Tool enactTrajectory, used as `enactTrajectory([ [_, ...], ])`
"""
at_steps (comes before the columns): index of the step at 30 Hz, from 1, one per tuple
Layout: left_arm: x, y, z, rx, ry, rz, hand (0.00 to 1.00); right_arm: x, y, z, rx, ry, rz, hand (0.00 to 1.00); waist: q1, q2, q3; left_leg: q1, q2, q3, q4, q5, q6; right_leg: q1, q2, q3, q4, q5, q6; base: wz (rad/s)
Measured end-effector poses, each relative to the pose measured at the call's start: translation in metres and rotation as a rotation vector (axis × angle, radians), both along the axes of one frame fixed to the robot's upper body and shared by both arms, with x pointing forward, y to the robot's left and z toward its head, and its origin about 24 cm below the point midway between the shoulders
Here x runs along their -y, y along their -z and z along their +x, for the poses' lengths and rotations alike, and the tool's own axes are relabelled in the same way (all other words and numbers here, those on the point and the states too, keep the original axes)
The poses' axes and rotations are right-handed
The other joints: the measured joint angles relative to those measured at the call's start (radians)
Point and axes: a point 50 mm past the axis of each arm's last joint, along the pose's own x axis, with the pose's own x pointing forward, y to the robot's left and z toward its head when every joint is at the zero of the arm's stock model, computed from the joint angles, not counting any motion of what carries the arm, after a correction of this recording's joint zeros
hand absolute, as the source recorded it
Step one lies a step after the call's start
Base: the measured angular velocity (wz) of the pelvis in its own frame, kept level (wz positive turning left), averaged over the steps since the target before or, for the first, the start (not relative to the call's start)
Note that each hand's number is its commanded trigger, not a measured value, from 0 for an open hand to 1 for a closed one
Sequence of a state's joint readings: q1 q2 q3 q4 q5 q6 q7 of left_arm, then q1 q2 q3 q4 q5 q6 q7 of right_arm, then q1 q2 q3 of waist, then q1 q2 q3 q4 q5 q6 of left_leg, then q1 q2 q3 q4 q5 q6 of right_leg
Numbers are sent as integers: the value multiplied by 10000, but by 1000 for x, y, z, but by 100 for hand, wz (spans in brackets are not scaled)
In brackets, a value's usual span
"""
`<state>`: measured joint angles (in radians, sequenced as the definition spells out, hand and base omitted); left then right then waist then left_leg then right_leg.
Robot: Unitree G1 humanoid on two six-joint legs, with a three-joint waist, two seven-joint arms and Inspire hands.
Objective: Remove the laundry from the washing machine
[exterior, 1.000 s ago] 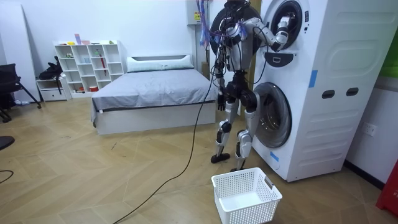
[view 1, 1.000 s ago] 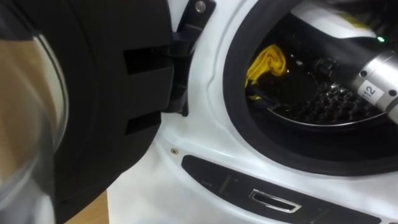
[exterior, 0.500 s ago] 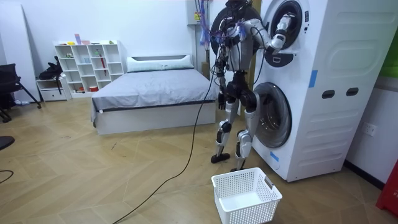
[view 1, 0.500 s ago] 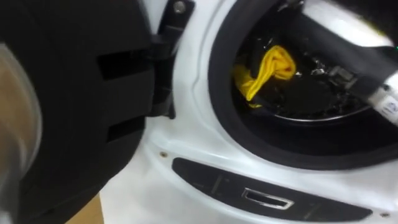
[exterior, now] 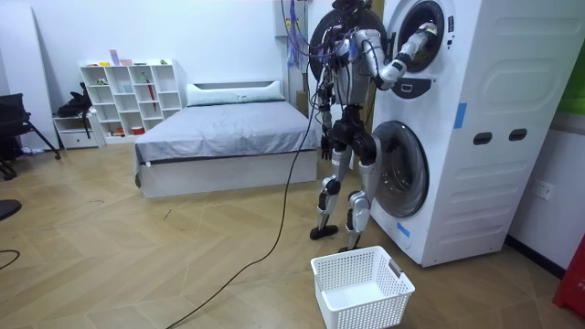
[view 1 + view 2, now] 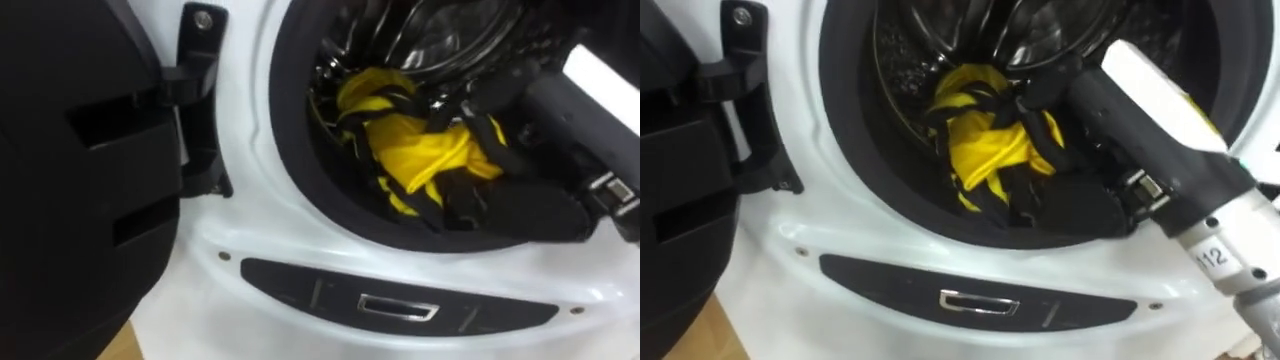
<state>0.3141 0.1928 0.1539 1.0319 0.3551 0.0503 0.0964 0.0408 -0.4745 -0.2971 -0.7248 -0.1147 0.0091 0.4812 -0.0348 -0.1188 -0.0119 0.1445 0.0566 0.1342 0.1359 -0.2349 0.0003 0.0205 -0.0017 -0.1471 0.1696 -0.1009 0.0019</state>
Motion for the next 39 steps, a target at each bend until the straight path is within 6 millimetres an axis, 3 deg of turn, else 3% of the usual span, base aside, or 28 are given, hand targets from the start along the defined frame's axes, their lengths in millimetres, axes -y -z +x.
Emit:
enactTrajectory([
  [5,-1,0,-3,17,-311,15,0,5,3,-11,139,347,-80,100,-93,10,4,64,20,69,-12,-33,4,26,25,79,4,0,0,-4],
  [14,-3,0,6,319,-647,159,0,10,5,-19,149,496,10,100,-128,-59,18,227,60,639,-36,-88,-4,-110,116,639,36,5,-7,-14],
  [19,-5,0,13,459,-913,170,0,9,4,-22,254,327,-162,100,-123,-117,3,309,250,1393,8,-187,-108,-357,394,1507,46,209,-84,-33],
  [23,-6,1,20,518,-796,152,0,12,-2,-27,357,385,-812,100,-233,-151,15,405,386,1960,6,-261,-221,-410,602,1961,43,315,-142,-43],
  [26,-12,-1,19,408,-649,251,0,26,-13,-34,1114,1266,-619,100,-706,-230,43,434,606,2648,189,-364,-405,-585,895,2515,2,438,-309,-73],
  [28,-16,-3,16,330,-628,356,0,41,-19,-37,1479,2069,-243,100,-1514,-267,96,460,811,3370,315,-408,-583,-758,1171,3092,3,636,-446,-90],
  [30,-19,-4,18,389,-587,455,0,50,-21,-39,1668,2416,264,100,-2067,-283,174,522,896,3884,304,-369,-720,-904,1440,3625,23,723,-414,-97],
  [33,-17,-2,10,44,-842,398,0,76,-24,-38,2064,3761,802,100,-2736,-252,182,684,1036,4780,314,-431,-920,-1110,1854,4406,53,970,-560,-93],
  [36,-15,-1,2,-268,-740,312,0,100,-22,-40,2249,5282,1180,100,-3207,-248,183,759,1062,5391,303,-472,-1030,-1383,2157,4942,263,1091,-670,-71],
  [39,-17,-1,-4,-577,-828,354,0,107,-23,-40,2487,5940,1209,100,-3455,-284,204,701,1045,5847,303,-494,-1067,-1654,2351,5375,397,1154,-651,-49],
])
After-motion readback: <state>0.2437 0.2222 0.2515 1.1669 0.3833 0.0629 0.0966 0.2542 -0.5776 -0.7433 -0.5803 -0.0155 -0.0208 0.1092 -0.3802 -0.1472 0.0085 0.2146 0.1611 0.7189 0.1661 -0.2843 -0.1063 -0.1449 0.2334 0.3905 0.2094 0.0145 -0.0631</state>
